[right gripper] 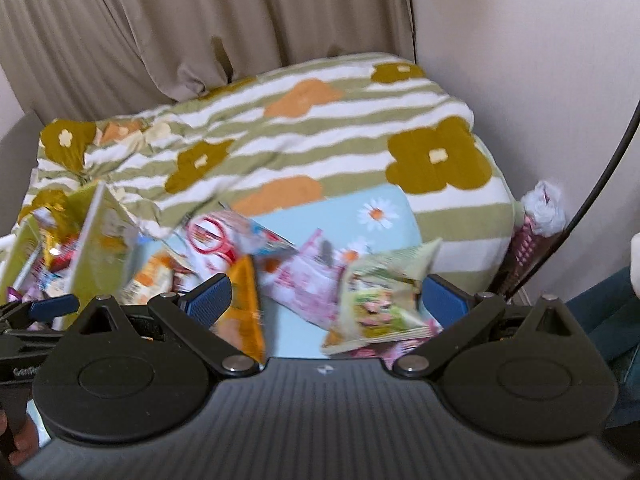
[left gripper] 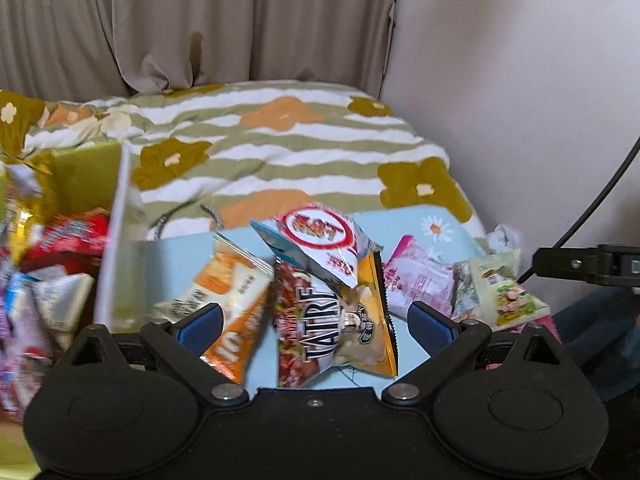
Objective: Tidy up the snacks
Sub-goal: 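Grasp the red TATRE chips bag with left tool while right tool grasps a green bag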
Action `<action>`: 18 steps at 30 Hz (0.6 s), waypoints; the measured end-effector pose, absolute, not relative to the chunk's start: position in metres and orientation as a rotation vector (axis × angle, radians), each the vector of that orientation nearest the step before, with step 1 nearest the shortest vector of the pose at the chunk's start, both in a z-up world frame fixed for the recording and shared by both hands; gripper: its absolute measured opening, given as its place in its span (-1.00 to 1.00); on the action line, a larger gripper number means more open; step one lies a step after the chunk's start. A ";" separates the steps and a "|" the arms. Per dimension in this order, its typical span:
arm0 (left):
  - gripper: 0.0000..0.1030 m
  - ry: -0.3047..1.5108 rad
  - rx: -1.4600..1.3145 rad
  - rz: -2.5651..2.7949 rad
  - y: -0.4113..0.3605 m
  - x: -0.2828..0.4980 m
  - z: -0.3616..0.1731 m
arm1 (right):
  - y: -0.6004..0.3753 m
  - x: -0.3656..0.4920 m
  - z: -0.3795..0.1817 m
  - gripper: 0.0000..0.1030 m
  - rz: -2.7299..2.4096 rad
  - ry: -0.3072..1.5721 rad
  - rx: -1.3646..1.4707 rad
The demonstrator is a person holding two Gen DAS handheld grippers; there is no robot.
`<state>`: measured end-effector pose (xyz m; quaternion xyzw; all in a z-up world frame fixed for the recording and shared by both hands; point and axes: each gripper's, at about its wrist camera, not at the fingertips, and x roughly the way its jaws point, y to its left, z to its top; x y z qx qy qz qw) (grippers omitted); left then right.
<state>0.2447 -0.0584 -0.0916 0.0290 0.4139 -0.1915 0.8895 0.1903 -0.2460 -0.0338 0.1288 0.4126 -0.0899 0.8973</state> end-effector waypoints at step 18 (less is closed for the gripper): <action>0.79 0.995 0.034 -0.315 -0.100 0.287 -0.171 | -0.309 0.232 -0.112 1.00 -0.079 0.987 0.368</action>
